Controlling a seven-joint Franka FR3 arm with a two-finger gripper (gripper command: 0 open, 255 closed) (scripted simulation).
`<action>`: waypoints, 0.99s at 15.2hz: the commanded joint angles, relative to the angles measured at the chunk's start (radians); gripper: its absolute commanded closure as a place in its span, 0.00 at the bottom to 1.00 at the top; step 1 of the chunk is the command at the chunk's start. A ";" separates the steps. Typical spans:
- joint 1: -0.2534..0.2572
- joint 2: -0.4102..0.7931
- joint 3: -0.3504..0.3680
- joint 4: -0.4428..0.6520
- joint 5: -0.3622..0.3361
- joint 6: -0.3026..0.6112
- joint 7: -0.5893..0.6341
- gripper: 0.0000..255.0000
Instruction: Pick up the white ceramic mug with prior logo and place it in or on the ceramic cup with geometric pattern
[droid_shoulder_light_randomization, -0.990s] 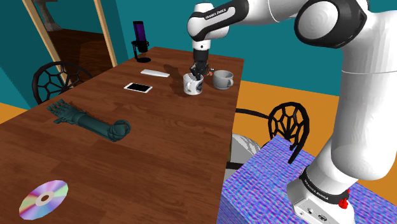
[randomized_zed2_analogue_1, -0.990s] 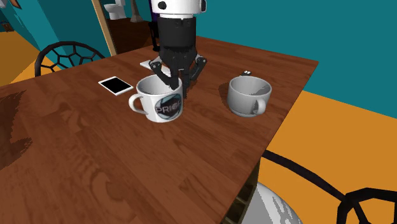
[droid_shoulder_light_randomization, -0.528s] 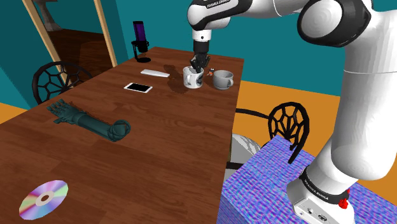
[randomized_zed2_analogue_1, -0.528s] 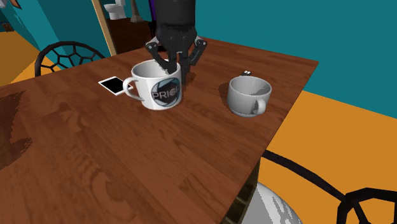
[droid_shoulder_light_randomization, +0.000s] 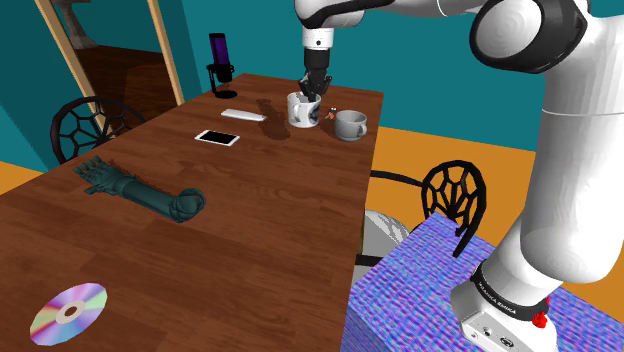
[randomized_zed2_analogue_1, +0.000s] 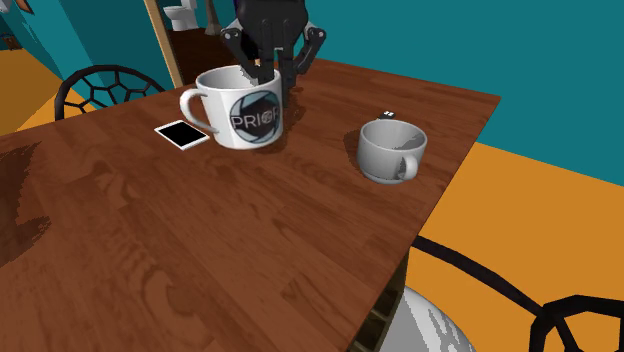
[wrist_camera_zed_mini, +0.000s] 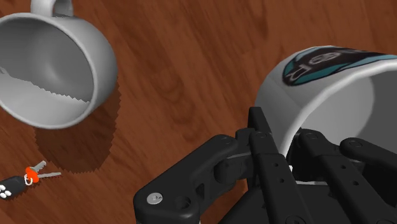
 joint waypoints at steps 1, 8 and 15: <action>-0.002 0.003 -0.001 0.033 0.000 -0.031 -0.001 1.00; -0.076 0.014 -0.034 0.076 0.007 -0.067 -0.104 1.00; -0.185 0.074 -0.076 0.174 0.023 -0.112 -0.247 1.00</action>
